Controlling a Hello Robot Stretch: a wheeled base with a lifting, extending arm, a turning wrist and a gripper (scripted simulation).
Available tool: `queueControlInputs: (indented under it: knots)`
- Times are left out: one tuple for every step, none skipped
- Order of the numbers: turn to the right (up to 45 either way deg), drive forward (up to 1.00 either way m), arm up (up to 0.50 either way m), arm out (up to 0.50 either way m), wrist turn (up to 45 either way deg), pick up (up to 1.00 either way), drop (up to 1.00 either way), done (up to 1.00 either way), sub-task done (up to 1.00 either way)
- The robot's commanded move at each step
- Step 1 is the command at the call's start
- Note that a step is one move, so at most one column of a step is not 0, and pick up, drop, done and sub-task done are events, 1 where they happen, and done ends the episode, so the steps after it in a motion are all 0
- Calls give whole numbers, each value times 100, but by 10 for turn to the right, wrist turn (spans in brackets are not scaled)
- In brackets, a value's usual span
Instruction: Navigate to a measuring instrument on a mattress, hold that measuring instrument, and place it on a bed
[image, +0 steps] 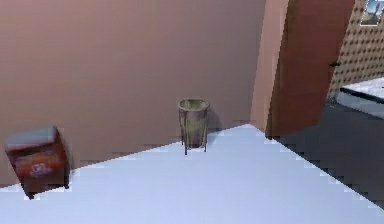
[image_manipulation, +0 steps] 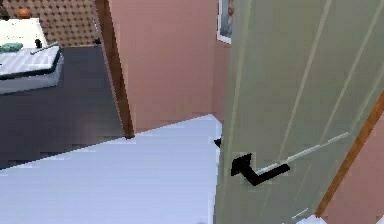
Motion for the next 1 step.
queueControlInputs:
  knots:
    - [30,0,0,0,0,0,0,0,0]
